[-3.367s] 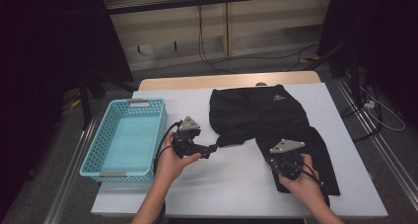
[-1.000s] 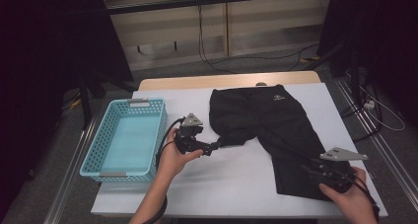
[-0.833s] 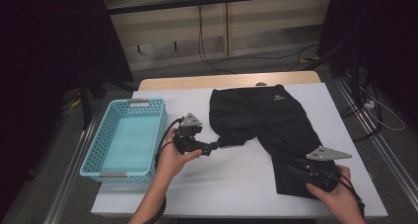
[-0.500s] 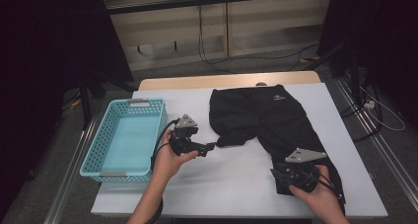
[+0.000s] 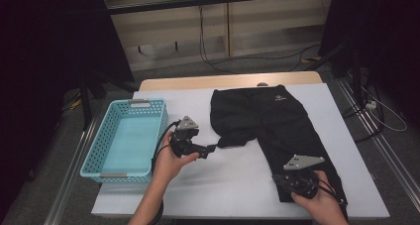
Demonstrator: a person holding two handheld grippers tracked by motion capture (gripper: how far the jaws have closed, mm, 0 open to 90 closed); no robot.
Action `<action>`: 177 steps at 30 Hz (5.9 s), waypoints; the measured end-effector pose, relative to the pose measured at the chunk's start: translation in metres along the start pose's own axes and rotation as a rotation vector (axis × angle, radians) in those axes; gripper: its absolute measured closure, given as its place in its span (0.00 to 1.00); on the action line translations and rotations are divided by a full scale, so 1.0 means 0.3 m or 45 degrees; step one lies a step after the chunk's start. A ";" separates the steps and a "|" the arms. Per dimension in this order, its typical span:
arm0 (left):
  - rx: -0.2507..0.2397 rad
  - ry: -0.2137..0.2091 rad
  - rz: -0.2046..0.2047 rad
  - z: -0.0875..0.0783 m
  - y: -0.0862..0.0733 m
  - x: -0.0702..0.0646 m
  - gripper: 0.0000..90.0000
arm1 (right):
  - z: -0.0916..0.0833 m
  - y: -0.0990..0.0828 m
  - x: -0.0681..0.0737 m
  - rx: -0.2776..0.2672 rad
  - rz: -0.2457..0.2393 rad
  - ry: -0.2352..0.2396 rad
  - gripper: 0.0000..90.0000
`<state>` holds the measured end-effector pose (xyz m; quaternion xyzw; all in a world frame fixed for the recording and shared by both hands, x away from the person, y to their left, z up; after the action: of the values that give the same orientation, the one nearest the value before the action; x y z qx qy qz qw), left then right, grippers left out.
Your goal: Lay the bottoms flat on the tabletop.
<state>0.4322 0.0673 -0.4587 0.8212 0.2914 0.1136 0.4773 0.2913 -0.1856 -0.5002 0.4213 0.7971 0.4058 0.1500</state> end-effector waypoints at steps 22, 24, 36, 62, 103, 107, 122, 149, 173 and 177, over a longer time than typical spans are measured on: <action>0.002 -0.005 -0.002 -0.002 -0.001 -0.002 0.11 | -0.027 0.021 0.046 -0.047 -0.036 0.067 0.78; 0.000 -0.004 -0.003 -0.002 -0.001 -0.001 0.11 | -0.046 0.035 0.006 -0.090 -0.020 0.004 0.74; 0.003 -0.004 0.001 0.002 -0.001 0.000 0.11 | -0.177 -0.041 -0.365 -0.105 0.145 -0.518 0.66; 0.007 -0.002 0.009 0.007 -0.004 -0.002 0.11 | -0.227 -0.130 -0.438 -0.027 0.298 -0.508 1.00; -0.006 0.037 -0.030 -0.031 -0.027 0.035 0.09 | 0.176 0.283 -0.038 -0.164 -0.137 -0.086 0.40; -0.002 0.042 -0.036 -0.040 -0.038 0.039 0.09 | 0.244 0.315 -0.017 -0.163 -0.143 -0.067 0.45; 0.007 0.046 -0.037 -0.041 -0.042 0.039 0.09 | 0.426 0.339 0.008 -0.088 -0.108 -0.053 0.55; 0.016 0.070 -0.039 -0.037 -0.057 0.050 0.10 | 0.271 0.317 0.120 -0.190 -0.172 0.174 1.00; 0.021 0.063 -0.045 -0.036 -0.057 0.049 0.10 | 0.306 0.339 0.126 -0.197 -0.260 0.046 0.51; 0.021 0.069 -0.054 -0.036 -0.061 0.052 0.10 | 0.373 0.328 0.086 -0.130 -0.252 -0.032 0.57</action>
<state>0.4330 0.0911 -0.4700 0.8153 0.3224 0.1232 0.4649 0.3951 -0.0760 -0.4916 0.3373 0.8111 0.4239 0.2206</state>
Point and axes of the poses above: each handheld gripper's, and its own axes: z roughly forward along the jaws, y roughly out of its top, x roughly to its left, the point moved 7 cm from there along z, roughly forward along the jaws, and after that the axes turned 8 degrees about -x, right-handed, at the moved point
